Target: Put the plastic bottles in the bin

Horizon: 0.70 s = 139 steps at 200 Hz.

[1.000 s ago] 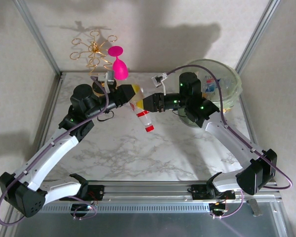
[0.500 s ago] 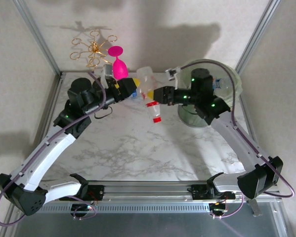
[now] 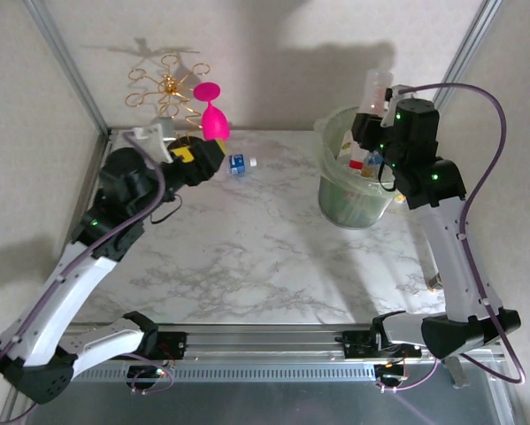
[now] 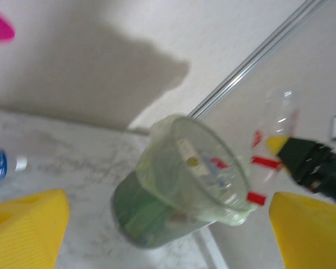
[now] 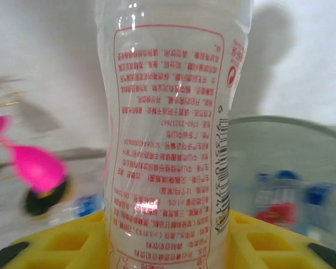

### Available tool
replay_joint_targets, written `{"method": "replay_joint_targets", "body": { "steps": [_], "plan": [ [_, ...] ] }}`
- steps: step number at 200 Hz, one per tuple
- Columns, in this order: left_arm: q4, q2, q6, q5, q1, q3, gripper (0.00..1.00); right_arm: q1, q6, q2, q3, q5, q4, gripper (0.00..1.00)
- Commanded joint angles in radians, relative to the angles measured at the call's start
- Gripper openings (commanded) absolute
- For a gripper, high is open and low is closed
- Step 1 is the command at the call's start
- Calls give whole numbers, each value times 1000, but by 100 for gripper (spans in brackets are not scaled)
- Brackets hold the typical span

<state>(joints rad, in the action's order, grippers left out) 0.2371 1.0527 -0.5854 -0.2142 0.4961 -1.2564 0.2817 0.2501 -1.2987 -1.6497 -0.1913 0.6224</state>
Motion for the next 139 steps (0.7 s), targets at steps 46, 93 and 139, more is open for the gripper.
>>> {"method": "replay_joint_targets", "body": {
  "steps": [46, 93, 139],
  "plan": [
    [10, 87, -24, -45, 4, 76, 89, -115, 73, -63, 15, -192, 2, 43],
    [-8, 85, -29, -43, 3, 115, 89, -120, 418, -65, -35, 91, -51, 41],
    [-9, 89, -33, -47, 4, 111, 89, -120, 852, -174, -82, 142, -36, 36]
  ]
}}
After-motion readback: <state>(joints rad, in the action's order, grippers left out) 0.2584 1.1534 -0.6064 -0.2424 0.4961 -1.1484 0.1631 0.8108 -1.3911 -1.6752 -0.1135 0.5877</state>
